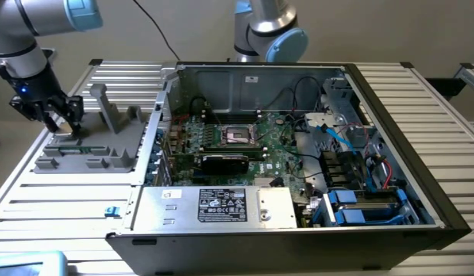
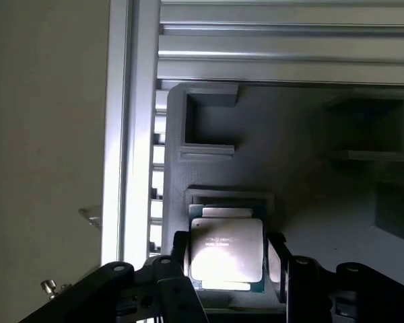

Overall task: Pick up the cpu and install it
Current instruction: 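Pick up the cpu and move it towards the insertion slot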

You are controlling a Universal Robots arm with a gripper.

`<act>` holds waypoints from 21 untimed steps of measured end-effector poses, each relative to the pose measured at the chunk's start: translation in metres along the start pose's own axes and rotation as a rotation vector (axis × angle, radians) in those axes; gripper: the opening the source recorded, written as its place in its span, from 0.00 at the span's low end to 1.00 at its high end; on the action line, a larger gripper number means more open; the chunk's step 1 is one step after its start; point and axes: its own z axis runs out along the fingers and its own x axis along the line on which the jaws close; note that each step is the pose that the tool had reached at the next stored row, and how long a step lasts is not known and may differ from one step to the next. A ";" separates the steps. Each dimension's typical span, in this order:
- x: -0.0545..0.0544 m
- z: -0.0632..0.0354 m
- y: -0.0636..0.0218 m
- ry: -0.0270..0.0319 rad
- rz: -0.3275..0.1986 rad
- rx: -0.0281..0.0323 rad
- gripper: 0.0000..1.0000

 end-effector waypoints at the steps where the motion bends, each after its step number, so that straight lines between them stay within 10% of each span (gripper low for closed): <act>1: 0.000 -0.0045 0.0003 0.0000 0.000 0.0000 0.54; 21: 0.005 -0.0952 0.0056 0.0000 0.000 0.0002 0.54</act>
